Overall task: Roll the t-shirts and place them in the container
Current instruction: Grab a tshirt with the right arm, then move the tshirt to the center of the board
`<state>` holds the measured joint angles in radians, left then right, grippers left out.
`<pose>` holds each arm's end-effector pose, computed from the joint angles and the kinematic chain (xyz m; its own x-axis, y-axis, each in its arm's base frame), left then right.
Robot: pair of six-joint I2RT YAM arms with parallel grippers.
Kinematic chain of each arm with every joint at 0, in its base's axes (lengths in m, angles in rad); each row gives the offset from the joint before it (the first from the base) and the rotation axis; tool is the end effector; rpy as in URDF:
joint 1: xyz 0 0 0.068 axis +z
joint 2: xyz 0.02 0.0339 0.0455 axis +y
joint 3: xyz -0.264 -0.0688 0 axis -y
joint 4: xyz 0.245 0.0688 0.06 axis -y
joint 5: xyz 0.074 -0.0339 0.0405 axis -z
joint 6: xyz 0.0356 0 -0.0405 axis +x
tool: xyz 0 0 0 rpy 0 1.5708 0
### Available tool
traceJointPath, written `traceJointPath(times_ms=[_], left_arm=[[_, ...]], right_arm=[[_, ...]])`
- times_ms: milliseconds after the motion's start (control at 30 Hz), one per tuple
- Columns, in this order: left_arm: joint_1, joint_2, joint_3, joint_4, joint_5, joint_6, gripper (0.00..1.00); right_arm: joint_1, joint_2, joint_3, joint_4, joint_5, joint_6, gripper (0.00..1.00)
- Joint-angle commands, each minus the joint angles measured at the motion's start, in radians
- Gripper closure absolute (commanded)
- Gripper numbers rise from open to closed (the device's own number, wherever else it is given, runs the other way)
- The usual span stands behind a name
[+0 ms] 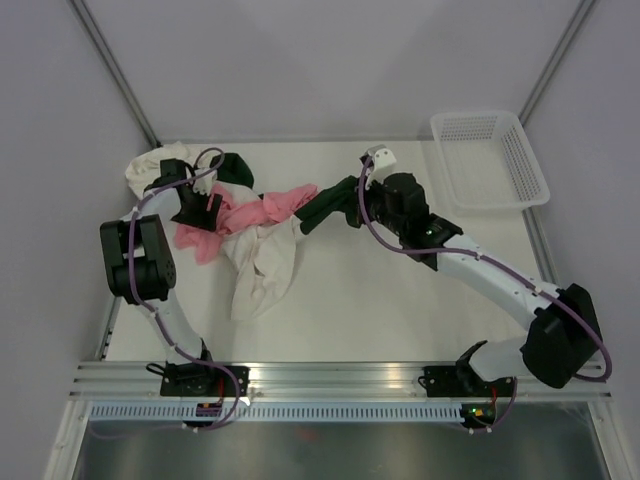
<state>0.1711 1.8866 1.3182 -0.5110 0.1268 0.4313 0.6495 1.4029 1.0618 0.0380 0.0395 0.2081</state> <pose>0.3874 0.0624 0.1868 -0.8353 0.2765 -0.4753 0.2632 0.9600 0.0960 0.2648 0.1993 0.3157 -0.3512 -0.0075 -0.9363 -0.5128 0.8382 0.1857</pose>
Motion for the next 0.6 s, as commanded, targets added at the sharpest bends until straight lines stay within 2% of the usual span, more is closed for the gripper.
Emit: traceJointPath(times_ms=[0,100,167,200,267,300,333,433,467,500,567], left_arm=[[0.004,-0.014,0.009,0.011,0.011,-0.011,0.18],[-0.004,-0.024,-0.017,0.000,0.066,-0.006,0.18],[-0.013,-0.021,-0.043,0.002,0.065,0.000,0.24],[-0.018,-0.017,-0.050,0.005,0.054,0.001,0.39],[-0.016,-0.015,-0.048,0.006,0.010,-0.003,0.58],[-0.018,-0.021,-0.047,0.005,-0.001,-0.005,0.78],[-0.015,-0.032,-0.042,0.006,-0.010,-0.005,0.82],[-0.016,-0.093,-0.031,0.005,-0.010,0.001,0.83],[-0.016,-0.109,-0.027,0.005,-0.015,0.003,0.93],[-0.015,-0.135,-0.011,0.005,-0.027,0.004,0.97],[-0.013,-0.159,0.004,-0.001,-0.027,0.007,0.98]], right_arm=[[-0.020,-0.131,0.024,-0.035,0.091,-0.067,1.00],[-0.040,-0.206,0.052,-0.075,0.086,-0.087,1.00],[-0.040,-0.234,0.082,-0.099,0.098,-0.099,1.00],[-0.040,-0.242,0.090,-0.105,0.112,-0.105,1.00],[-0.045,-0.274,0.112,-0.130,0.192,-0.128,1.00],[-0.050,-0.283,0.121,-0.138,0.223,-0.137,1.00],[-0.063,-0.306,0.139,-0.147,0.236,-0.145,1.00],[-0.099,-0.338,0.174,-0.181,0.281,-0.168,1.00],[-0.103,-0.343,0.181,-0.191,0.292,-0.171,1.00],[-0.111,-0.352,0.188,-0.194,0.313,-0.173,1.00],[-0.114,-0.357,0.191,-0.196,0.316,-0.171,1.00]])
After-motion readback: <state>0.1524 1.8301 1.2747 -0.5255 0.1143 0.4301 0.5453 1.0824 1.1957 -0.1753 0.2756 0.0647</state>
